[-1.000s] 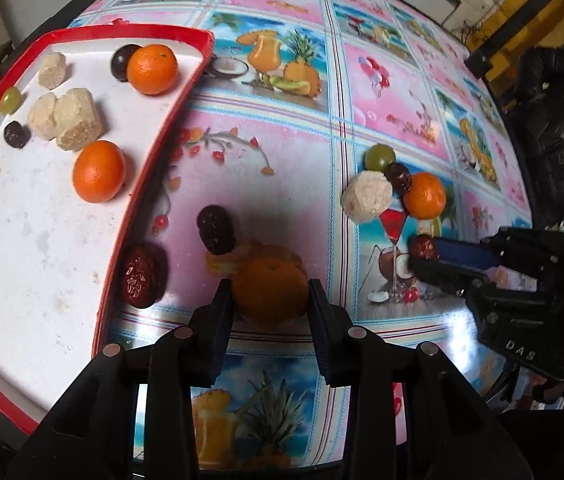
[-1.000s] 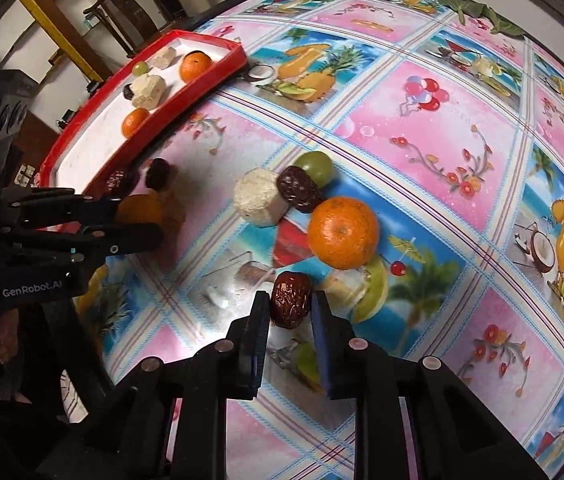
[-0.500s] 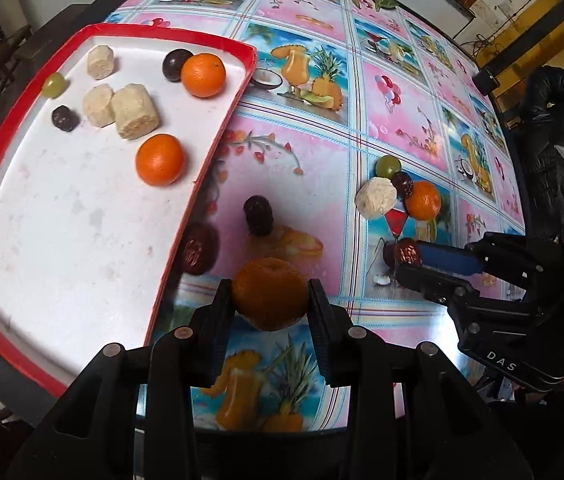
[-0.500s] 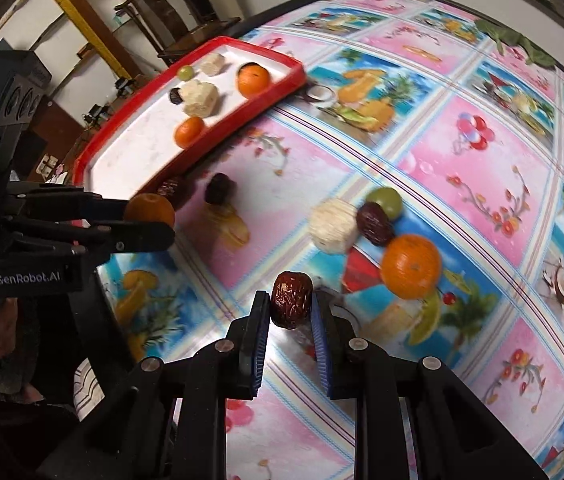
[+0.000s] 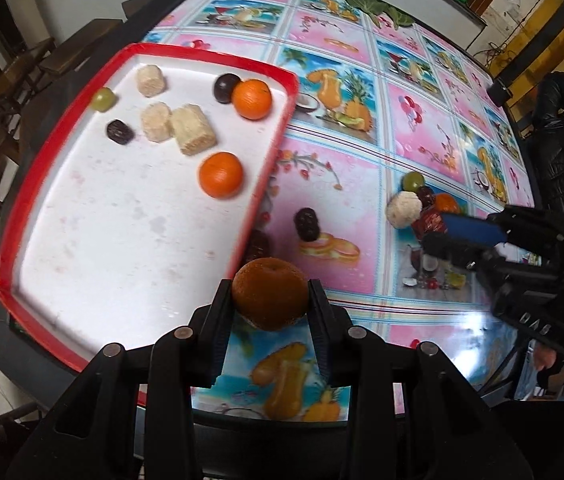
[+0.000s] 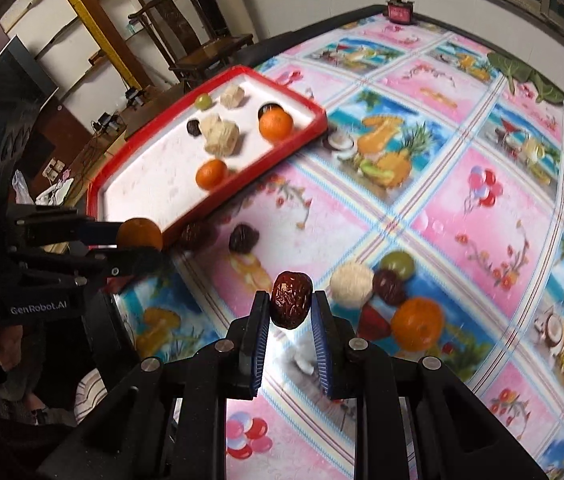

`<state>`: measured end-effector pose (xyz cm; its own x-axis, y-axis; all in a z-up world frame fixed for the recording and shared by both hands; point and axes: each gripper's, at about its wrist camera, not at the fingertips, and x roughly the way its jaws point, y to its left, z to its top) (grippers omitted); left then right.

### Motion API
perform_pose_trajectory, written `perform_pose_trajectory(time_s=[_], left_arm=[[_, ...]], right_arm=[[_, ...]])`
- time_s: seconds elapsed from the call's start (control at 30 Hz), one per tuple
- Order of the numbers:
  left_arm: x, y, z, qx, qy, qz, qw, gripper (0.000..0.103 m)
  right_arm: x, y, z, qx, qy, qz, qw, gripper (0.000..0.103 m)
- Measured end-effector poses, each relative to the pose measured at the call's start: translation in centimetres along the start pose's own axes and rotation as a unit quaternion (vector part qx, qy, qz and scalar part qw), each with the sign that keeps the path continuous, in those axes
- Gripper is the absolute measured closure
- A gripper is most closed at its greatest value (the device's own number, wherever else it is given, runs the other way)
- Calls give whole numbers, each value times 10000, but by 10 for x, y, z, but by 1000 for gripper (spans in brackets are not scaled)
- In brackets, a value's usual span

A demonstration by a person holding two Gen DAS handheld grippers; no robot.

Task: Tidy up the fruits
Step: 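Carry the orange and red date into the tray and open both tools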

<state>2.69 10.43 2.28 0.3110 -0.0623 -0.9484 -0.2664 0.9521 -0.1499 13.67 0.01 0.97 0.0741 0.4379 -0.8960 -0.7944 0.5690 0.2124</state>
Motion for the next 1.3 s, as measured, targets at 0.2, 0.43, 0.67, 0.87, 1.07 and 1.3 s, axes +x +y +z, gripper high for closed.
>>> perform_pose_trajectory(time_s=[0.2, 0.43, 0.67, 0.87, 1.07, 1.3], left_arm=[[-6, 19, 3, -71, -90, 176, 9998, 69], [-10, 57, 7, -487, -189, 215, 9984, 69], [-12, 85, 10, -721, -261, 272, 9967, 69], [-5, 99, 14, -847, -247, 279, 9957, 69], [6, 106, 24, -888, -219, 172, 9957, 69], [15, 119, 39, -905, -233, 216, 9954, 69]], right_arm=[[-1, 14, 11, -139, -55, 87, 9998, 82], [2, 36, 27, -316, -104, 275, 9991, 82], [5, 44, 51, -365, -274, 479, 9978, 82], [12, 49, 65, -389, -286, 544, 9974, 82], [23, 53, 77, -451, -262, 553, 9971, 82], [49, 51, 101, -563, -117, 345, 9977, 82]])
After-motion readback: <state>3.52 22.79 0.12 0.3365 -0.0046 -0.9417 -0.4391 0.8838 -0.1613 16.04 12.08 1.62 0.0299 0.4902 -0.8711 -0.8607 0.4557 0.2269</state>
